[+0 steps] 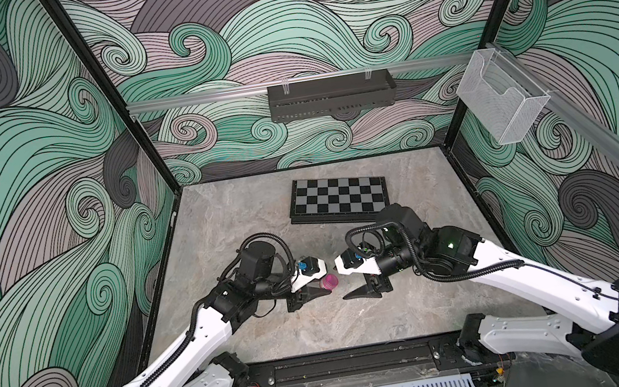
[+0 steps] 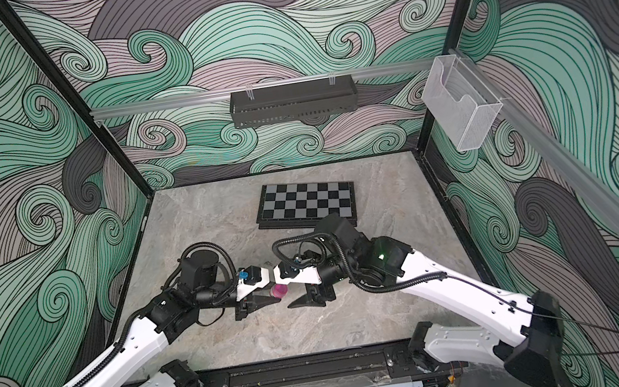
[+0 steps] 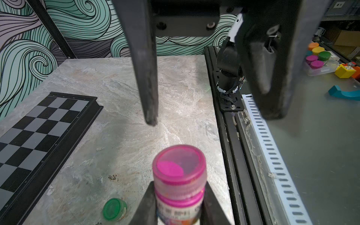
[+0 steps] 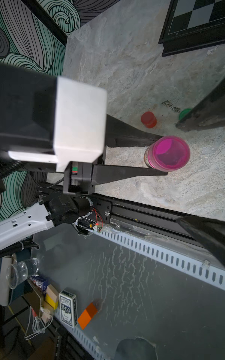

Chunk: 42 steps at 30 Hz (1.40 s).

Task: Close the paint jar lid
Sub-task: Screw the lid onto the paint jar.

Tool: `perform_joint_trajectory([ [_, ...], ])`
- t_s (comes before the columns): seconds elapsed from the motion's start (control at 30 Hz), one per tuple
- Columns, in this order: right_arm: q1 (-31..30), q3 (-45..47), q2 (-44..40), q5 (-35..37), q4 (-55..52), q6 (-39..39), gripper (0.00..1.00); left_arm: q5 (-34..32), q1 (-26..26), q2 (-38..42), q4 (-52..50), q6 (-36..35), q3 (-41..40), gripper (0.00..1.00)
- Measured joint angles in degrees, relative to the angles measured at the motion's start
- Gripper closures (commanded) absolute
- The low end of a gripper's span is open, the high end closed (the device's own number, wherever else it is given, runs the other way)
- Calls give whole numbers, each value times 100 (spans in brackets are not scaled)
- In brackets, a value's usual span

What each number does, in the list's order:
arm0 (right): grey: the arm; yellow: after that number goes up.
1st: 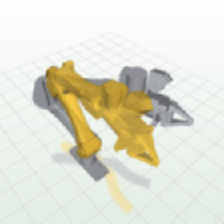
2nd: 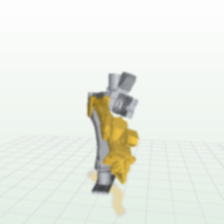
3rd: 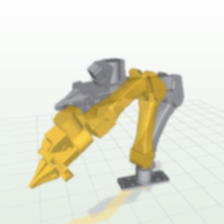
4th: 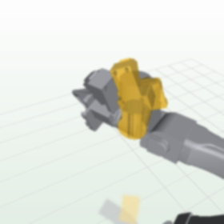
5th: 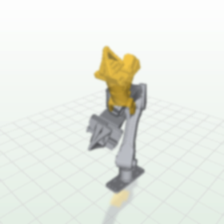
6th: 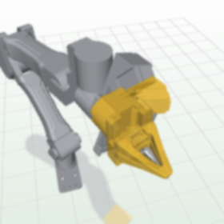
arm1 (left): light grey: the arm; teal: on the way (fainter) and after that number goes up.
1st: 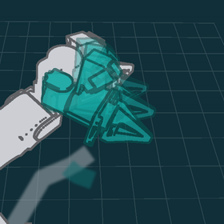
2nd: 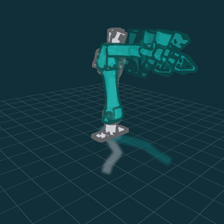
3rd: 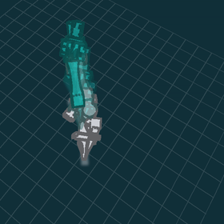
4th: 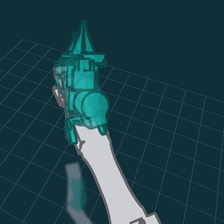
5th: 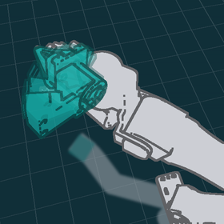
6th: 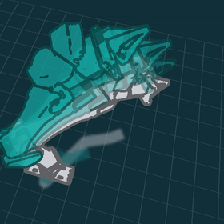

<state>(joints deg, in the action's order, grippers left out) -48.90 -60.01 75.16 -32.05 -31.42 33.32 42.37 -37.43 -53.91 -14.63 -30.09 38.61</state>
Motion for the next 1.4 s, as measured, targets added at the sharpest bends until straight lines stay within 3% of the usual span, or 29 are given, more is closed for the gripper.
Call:
perform_joint_trajectory([
  [0.33,-7,-240,557,48,-46,192,41,28,0,0,-24,-20,0,92],
  [0.67,-33,-310,645,48,-48,192,56,28,0,0,-37,-35,0,92],
  [1.0,-33,-365,778,55,-90,24,79,31,0,0,-120,-52,0,92],
  [1.13,-39,-365,778,144,-37,-396,82,-9,2,0,-116,-63,0,93],
  [1.3,-184,-367,785,667,120,-1591,88,-343,2,50,-96,-74,-2,93],
  [1.4,-321,-387,798,1080,262,-2468,100,-636,4,173,-46,-74,-37,93],
])
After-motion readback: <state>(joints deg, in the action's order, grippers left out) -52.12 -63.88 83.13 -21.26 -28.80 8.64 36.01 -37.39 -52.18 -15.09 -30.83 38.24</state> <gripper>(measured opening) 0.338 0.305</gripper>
